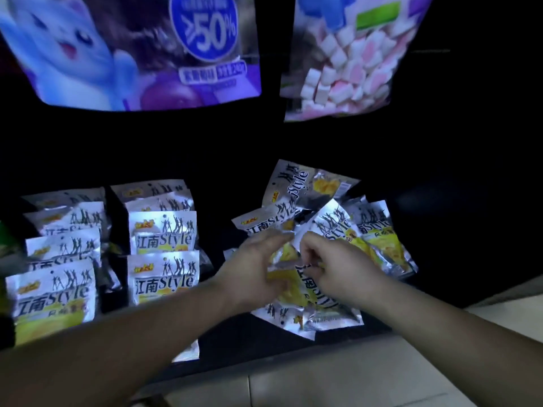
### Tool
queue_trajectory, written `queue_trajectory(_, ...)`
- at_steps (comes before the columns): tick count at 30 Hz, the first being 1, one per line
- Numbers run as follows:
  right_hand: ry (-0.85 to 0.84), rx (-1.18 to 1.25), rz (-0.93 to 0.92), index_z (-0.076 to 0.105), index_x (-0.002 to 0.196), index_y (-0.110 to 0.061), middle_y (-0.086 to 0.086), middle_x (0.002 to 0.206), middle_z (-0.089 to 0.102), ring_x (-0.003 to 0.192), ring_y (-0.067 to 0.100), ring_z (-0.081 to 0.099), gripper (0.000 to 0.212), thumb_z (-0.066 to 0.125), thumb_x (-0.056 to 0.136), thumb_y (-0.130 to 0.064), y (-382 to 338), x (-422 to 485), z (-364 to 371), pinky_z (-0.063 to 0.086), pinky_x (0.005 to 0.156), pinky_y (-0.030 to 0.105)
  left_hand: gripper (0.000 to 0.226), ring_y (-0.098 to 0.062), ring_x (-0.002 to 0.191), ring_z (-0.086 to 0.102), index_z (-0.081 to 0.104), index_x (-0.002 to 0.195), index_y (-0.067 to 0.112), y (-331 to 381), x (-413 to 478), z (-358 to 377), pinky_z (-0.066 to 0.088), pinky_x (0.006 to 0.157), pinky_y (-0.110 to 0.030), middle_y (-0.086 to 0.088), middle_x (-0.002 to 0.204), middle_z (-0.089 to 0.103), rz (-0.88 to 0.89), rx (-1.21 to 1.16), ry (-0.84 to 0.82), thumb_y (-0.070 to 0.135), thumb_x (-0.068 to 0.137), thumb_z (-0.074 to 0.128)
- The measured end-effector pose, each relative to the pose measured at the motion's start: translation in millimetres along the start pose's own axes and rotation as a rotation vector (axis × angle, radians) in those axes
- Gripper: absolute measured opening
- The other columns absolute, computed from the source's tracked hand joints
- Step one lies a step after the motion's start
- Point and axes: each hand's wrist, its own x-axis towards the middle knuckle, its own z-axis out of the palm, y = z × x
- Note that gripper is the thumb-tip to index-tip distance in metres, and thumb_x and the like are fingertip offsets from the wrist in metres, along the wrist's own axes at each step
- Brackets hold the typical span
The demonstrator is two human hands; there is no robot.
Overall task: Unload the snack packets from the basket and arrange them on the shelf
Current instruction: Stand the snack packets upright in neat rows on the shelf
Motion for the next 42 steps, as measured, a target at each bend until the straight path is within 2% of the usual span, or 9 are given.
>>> queue_trajectory(6, 0.138, 0.326, -0.029, 0.044, 0.091, -0.034, -0.011, 0.087, 0.063, 0.069, 0.006, 0.06, 0.033, 0.074, 0.09, -0.021, -42, 4, -17, 0.052, 0.06, 0.034, 0.026, -0.011, 0.069, 0.058, 0.066, 0.102, 0.027, 14, -1, -36, 0.051, 0.065, -0.027, 0.007, 0.076, 0.059, -0.169, -0.094, -0.103, 0.024, 0.082, 0.082)
queue_trajectory(11, 0.225, 0.454, 0.048, 0.056, 0.091, -0.025, -0.004, 0.084, 0.065, 0.072, 0.013, 0.061, 0.021, 0.067, 0.094, -0.042, -45, 25, -15, 0.049, 0.065, 0.032, 0.018, -0.023, 0.072, 0.067, 0.069, 0.095, 0.007, -23, -23, -54, 0.056, 0.067, -0.034, -0.009, 0.09, 0.073, -0.417, -0.221, -0.119, 0.017, 0.085, 0.08)
queue_trajectory(17, -0.042, 0.381, 0.257, 0.061, 0.104, -0.028, -0.003, 0.1, 0.066, 0.086, 0.02, 0.067, 0.012, 0.065, 0.096, -0.036, -9, 29, 35, 0.058, 0.077, 0.039, 0.01, -0.02, 0.067, 0.065, 0.069, 0.094, 0.016, -56, -58, -29, 0.054, 0.06, -0.031, -0.004, 0.074, 0.065, -0.583, -0.494, -0.01, 0.016, 0.088, 0.078)
queue_trajectory(24, 0.059, 0.883, 0.271, 0.04, 0.115, -0.029, 0.016, 0.118, 0.058, 0.091, 0.025, 0.063, 0.041, 0.074, 0.092, -0.026, -26, 13, 45, 0.057, 0.076, 0.042, 0.023, -0.022, 0.078, 0.063, 0.061, 0.094, 0.004, -45, -33, -30, 0.055, 0.07, -0.036, -0.02, 0.086, 0.068, -0.57, -0.68, 0.042, 0.018, 0.089, 0.079)
queue_trajectory(27, 0.149, 1.004, 0.376, 0.02, 0.145, -0.041, 0.004, 0.138, 0.049, 0.113, 0.021, 0.059, 0.09, 0.082, 0.085, -0.018, -23, 8, 39, 0.053, 0.08, 0.026, 0.023, -0.027, 0.081, 0.066, 0.058, 0.083, 0.013, -37, -22, -21, 0.06, 0.078, -0.043, -0.01, 0.081, 0.067, -0.595, -0.771, 0.102, 0.019, 0.088, 0.08)
queue_trajectory(30, 0.188, 0.838, 0.255, 0.017, 0.147, -0.058, -0.013, 0.153, 0.032, 0.134, 0.015, 0.044, 0.111, 0.093, 0.069, -0.039, -6, 0, 35, 0.049, 0.101, 0.028, 0.013, -0.031, 0.086, 0.074, 0.067, 0.095, 0.01, -10, -1, -9, 0.063, 0.08, -0.049, -0.016, 0.092, 0.076, -0.565, -0.85, 0.098, 0.017, 0.091, 0.077)
queue_trajectory(33, 0.181, 0.49, 0.102, 0.039, 0.133, -0.059, -0.024, 0.143, 0.03, 0.125, -0.002, 0.04, 0.089, 0.093, 0.064, -0.049, 14, -7, 26, 0.038, 0.087, 0.002, 0.028, -0.018, 0.057, 0.064, 0.056, 0.072, 0.013, 28, 27, 2, 0.054, 0.054, -0.03, -0.006, 0.064, 0.066, -0.542, -0.974, 0.128, 0.006, 0.094, 0.07)
queue_trajectory(37, 0.332, 0.335, 0.203, 0.045, 0.132, -0.054, -0.011, 0.147, 0.033, 0.127, 0.017, 0.049, 0.073, 0.086, 0.074, -0.04, 50, -12, 13, 0.051, 0.093, 0.032, 0.008, -0.034, 0.092, 0.073, 0.066, 0.089, 0.014, 62, 55, 11, 0.061, 0.086, -0.044, -0.02, 0.102, 0.075, -0.448, -1.077, -0.092, 0.01, 0.095, 0.071)
queue_trajectory(42, 0.375, -0.166, 0.372, 0.031, 0.149, -0.048, 0.004, 0.168, 0.001, 0.148, 0.036, 0.026, 0.077, 0.073, 0.084, -0.045, 94, -4, -11, 0.038, 0.114, 0.05, 0.013, -0.023, 0.092, 0.066, 0.063, 0.101, 0.025, 30, 62, -14, 0.058, 0.075, -0.036, -0.003, 0.105, 0.065, -0.276, -0.214, 0.477, 0.022, 0.09, 0.069)
